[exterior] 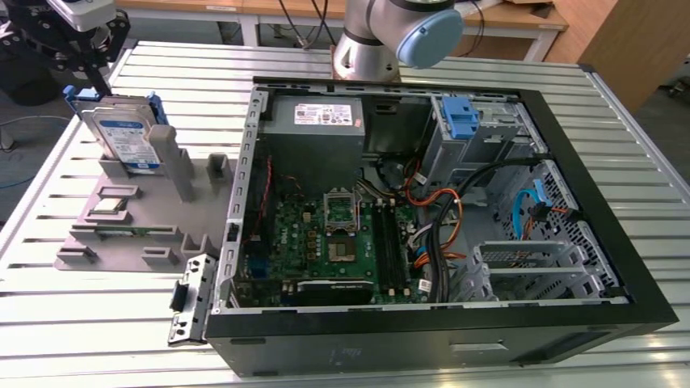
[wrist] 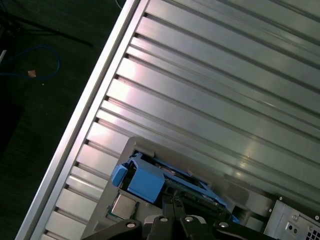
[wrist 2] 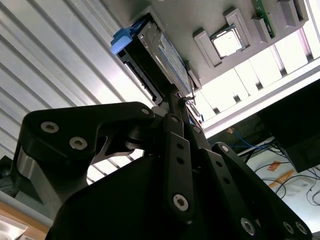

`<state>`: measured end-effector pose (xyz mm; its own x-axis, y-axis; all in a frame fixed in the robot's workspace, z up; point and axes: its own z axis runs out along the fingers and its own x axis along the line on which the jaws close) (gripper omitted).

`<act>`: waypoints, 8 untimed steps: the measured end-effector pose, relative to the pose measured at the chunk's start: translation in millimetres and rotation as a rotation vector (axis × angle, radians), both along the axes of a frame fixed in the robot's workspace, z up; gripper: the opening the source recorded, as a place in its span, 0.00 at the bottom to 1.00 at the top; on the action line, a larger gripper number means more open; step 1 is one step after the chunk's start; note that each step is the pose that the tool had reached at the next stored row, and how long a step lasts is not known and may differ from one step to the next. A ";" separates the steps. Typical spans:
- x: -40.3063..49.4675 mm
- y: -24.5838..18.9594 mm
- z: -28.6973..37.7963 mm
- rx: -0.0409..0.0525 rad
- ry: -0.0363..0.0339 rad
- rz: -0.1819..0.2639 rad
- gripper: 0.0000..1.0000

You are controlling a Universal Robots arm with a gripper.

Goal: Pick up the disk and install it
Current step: 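Pick up the disk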

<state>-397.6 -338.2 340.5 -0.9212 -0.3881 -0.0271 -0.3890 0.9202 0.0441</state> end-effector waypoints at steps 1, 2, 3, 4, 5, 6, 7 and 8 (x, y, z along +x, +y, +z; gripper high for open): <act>0.0 0.0 0.0 0.0000 0.0000 0.000 0.11; 0.0 0.0 0.0 0.0000 0.0000 0.000 0.11; 0.0 0.0 0.0 0.0000 0.0000 0.000 0.11; 0.0 0.0 0.0 0.0000 0.0000 0.000 0.11; 0.0 0.0 0.0 0.0001 0.0000 0.000 0.11; 0.0 0.0 0.0 0.0000 0.0000 0.000 0.11; 0.0 0.0 0.0 0.0000 0.0000 0.000 0.11; 0.0 0.0 0.0 0.0000 0.0000 0.000 0.11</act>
<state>-397.6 -338.2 340.5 -0.9210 -0.3885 -0.0271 -0.3894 0.9200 0.0441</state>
